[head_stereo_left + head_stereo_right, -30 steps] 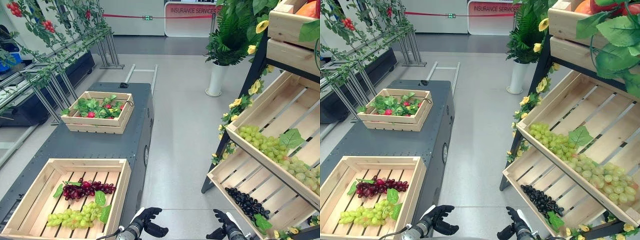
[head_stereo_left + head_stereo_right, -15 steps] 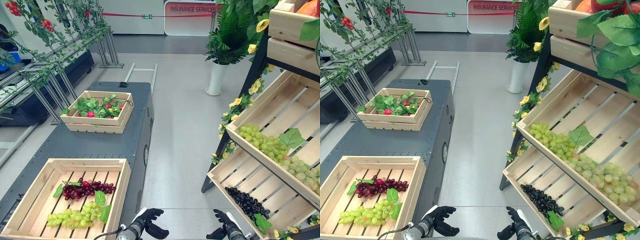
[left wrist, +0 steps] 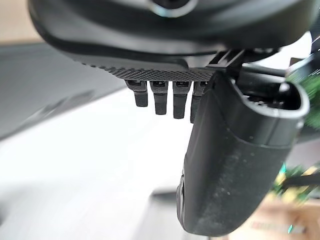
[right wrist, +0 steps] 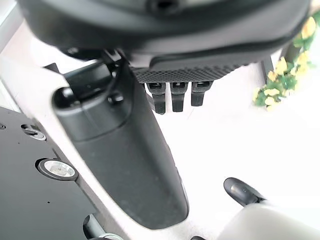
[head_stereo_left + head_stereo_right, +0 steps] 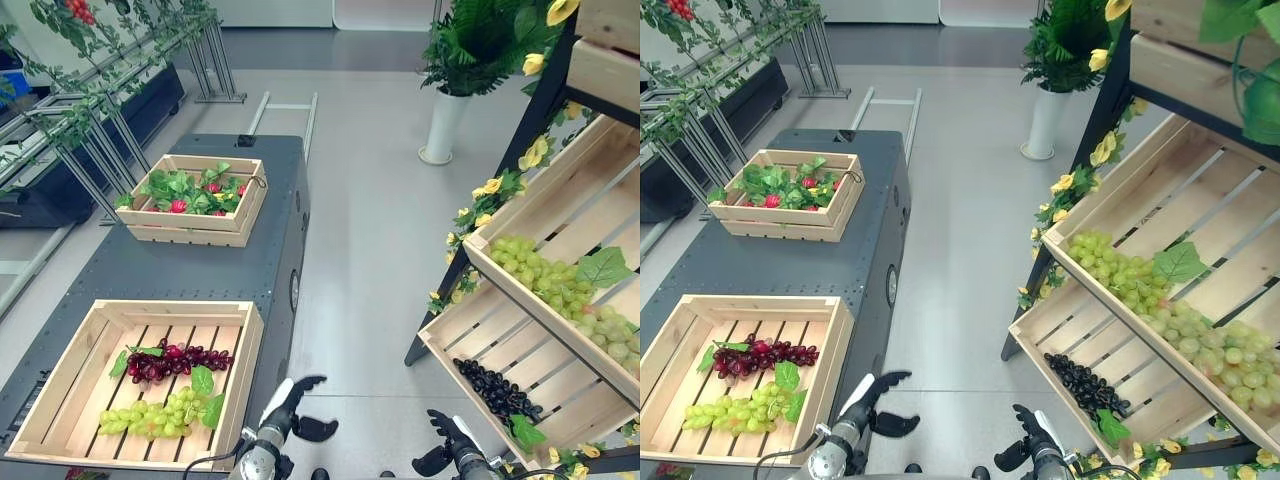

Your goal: Pick up the fruits from the basket on one side to the basket on the other side

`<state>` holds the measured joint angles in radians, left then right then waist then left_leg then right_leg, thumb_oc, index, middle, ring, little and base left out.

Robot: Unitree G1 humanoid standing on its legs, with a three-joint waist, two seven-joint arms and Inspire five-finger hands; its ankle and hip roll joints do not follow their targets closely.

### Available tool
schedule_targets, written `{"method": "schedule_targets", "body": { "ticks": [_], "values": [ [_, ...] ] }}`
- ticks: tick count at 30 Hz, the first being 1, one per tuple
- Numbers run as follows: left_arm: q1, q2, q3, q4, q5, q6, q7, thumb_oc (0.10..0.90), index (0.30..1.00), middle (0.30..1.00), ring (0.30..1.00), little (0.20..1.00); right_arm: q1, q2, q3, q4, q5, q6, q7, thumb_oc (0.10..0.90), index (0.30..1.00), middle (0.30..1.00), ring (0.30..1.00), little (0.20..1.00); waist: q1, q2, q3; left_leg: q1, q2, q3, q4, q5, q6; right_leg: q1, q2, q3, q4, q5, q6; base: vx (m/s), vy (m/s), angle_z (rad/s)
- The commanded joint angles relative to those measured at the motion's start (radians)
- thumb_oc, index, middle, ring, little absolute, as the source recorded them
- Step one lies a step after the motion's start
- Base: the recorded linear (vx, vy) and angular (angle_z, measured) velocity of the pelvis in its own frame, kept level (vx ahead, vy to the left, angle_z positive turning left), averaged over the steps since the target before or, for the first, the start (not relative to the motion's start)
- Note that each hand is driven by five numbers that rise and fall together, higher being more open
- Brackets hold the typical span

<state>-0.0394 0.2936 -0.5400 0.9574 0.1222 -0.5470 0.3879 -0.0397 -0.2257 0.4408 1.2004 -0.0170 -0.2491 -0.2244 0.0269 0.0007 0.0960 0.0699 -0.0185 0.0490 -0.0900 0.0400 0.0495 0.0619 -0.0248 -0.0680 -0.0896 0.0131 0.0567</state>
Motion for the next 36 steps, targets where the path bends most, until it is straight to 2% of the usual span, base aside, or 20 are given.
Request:
{"method": "schedule_targets", "body": {
  "ticks": [1, 3, 5, 6, 9, 13, 16, 19, 20, 25, 27, 28, 29, 36],
  "values": [
    [-0.153, 0.006, 0.054, -0.119, 0.099, -0.154, 0.181, 0.800, 0.900, 0.900, 0.900, 0.900, -0.074, -0.011, 0.002, -0.018, 0.083, -0.041, -0.034, 0.800, 0.900, 0.900, 0.900, 0.900, 0.026, 0.000, 0.037, 0.003, -0.048, -0.046, 0.003, -0.061, 0.029, -0.010, 0.008, -0.037, 0.035, 0.012, -0.040, 0.01, -0.004, 0.15],
    [-0.158, 0.024, 0.085, -0.182, 0.120, -0.154, 0.244, 0.800, 0.900, 0.900, 0.900, 0.900, -0.070, -0.018, -0.005, -0.027, 0.081, -0.049, -0.031, 0.800, 0.900, 0.900, 0.900, 0.900, 0.030, 0.006, 0.040, 0.001, -0.051, -0.056, 0.003, -0.060, 0.029, -0.009, 0.006, -0.045, 0.037, 0.009, -0.044, 0.01, 0.006, 0.16],
    [-0.167, 0.059, 0.126, -0.284, 0.076, -0.108, 0.280, 0.800, 0.900, 0.900, 0.900, 0.900, -0.070, -0.036, -0.004, -0.058, 0.058, -0.086, -0.012, 0.800, 0.900, 0.900, 0.900, 0.900, 0.039, 0.018, 0.048, -0.007, -0.057, -0.072, 0.003, -0.051, 0.027, -0.016, 0.001, -0.058, 0.043, 0.005, -0.047, -0.01, 0.025, 0.16],
    [-0.167, 0.059, 0.127, -0.285, 0.076, -0.107, 0.280, 0.800, 0.900, 0.900, 0.900, 0.900, -0.070, -0.036, -0.004, -0.058, 0.058, -0.086, -0.012, 0.800, 0.900, 0.900, 0.900, 0.900, 0.038, 0.018, 0.048, -0.007, -0.057, -0.072, 0.003, -0.051, 0.027, -0.017, 0.001, -0.058, 0.044, 0.005, -0.047, -0.03, 0.040, 0.16],
    [-0.159, 0.137, 0.234, -0.360, 0.112, -0.093, 0.378, 0.800, 0.900, 0.900, 0.900, 0.900, -0.058, -0.095, -0.005, -0.119, 0.028, -0.129, -0.005, 0.800, 0.900, 0.900, 0.900, 0.900, 0.044, 0.037, 0.068, -0.020, -0.062, -0.090, 0.003, -0.037, 0.021, -0.033, -0.010, -0.072, 0.065, -0.006, -0.051, -0.03, 0.046, 0.20],
    [-0.145, 0.194, 0.300, -0.343, 0.126, -0.058, 0.402, 0.800, 0.900, 0.900, 0.900, 0.900, -0.036, -0.113, -0.034, -0.108, 0.044, -0.137, -0.017, 0.800, 0.900, 0.900, 0.900, 0.900, 0.042, 0.045, 0.066, -0.008, -0.065, -0.093, 0.006, -0.039, 0.020, -0.022, -0.019, -0.084, 0.078, -0.020, -0.052, 0.07, 0.074, 0.20],
    [-0.149, 0.270, 0.344, -0.293, 0.185, 0.036, 0.423, 0.800, 0.900, 0.900, 0.900, 0.900, -0.026, -0.143, -0.057, -0.134, 0.053, -0.148, -0.015, 0.800, 0.900, 0.900, 0.900, 0.900, 0.035, 0.053, 0.081, -0.027, -0.067, -0.084, 0.059, -0.049, 0.019, -0.047, -0.034, -0.100, 0.158, -0.053, -0.058, 0.06, 0.139, 0.08],
    [-0.169, 0.331, 0.377, -0.218, 0.162, 0.079, 0.421, 0.800, 0.900, 0.900, 0.900, 0.900, -0.035, -0.163, -0.052, -0.168, 0.042, -0.159, -0.007, 0.800, 0.900, 0.900, 0.900, 0.900, 0.028, 0.056, 0.112, -0.056, -0.064, -0.067, 0.114, -0.059, 0.019, -0.079, -0.043, -0.109, 0.215, -0.071, -0.063, -0.06, 0.113, -0.01],
    [-0.180, 0.358, 0.387, -0.181, 0.152, 0.118, 0.424, 0.800, 0.900, 0.900, 0.900, 0.900, -0.039, -0.170, -0.043, -0.184, 0.036, -0.167, -0.004, 0.800, 0.900, 0.900, 0.900, 0.900, 0.026, 0.055, 0.130, -0.069, -0.064, -0.059, 0.140, -0.065, 0.018, -0.090, -0.047, -0.114, 0.237, -0.079, -0.064, -0.09, 0.117, -0.02],
    [-0.251, 0.441, 0.413, -0.052, 0.092, 0.184, 0.409, 0.800, 0.900, 0.900, 0.900, 0.900, -0.075, -0.190, -0.002, -0.238, 0.054, -0.188, 0.012, 0.800, 0.900, 0.900, 0.900, 0.900, 0.032, 0.043, 0.191, -0.141, -0.064, -0.046, 0.247, -0.094, 0.015, -0.143, -0.058, -0.131, 0.327, -0.120, -0.073, -0.13, 0.101, 0.05],
    [-0.303, 0.488, 0.392, 0.002, 0.101, 0.248, 0.400, 0.800, 0.900, 0.900, 0.900, 0.900, -0.106, -0.204, 0.031, -0.283, 0.060, -0.174, -0.001, 0.800, 0.900, 0.900, 0.900, 0.900, 0.039, 0.028, 0.241, -0.236, -0.057, -0.023, 0.362, -0.116, 0.011, -0.218, -0.072, -0.147, 0.427, -0.147, -0.079, -0.22, 0.081, 0.06],
    [-0.306, 0.490, 0.390, 0.005, 0.101, 0.253, 0.400, 0.800, 0.900, 0.900, 0.900, 0.900, -0.109, -0.204, 0.032, -0.284, 0.059, -0.172, -0.001, 0.800, 0.900, 0.900, 0.900, 0.900, 0.040, 0.027, 0.242, -0.244, -0.057, -0.022, 0.370, -0.118, 0.011, -0.225, -0.073, -0.148, 0.434, -0.150, -0.080, -0.22, 0.088, 0.01],
    [-0.323, 0.508, 0.381, 0.023, 0.109, 0.278, 0.388, 0.800, 0.900, 0.900, 0.900, 0.900, -0.128, -0.213, 0.046, -0.299, 0.073, -0.159, -0.010, 0.800, 0.900, 0.900, 0.900, 0.900, 0.046, 0.019, 0.267, -0.289, -0.050, -0.019, 0.429, -0.131, 0.010, -0.261, -0.083, -0.156, 0.495, -0.170, -0.085, -0.11, 0.062, 0.03],
    [-0.402, 0.558, 0.336, 0.026, 0.085, 0.318, 0.365, 0.800, 0.900, 0.900, 0.900, 0.900, -0.189, -0.248, 0.065, -0.360, 0.084, -0.134, -0.040, 0.800, 0.900, 0.900, 0.900, 0.900, 0.064, -0.001, 0.338, -0.451, -0.037, 0.009, 0.609, -0.178, 0.020, -0.409, -0.105, -0.163, 0.693, -0.231, -0.101, -0.13, 0.104, 0.13]
  ]
}}
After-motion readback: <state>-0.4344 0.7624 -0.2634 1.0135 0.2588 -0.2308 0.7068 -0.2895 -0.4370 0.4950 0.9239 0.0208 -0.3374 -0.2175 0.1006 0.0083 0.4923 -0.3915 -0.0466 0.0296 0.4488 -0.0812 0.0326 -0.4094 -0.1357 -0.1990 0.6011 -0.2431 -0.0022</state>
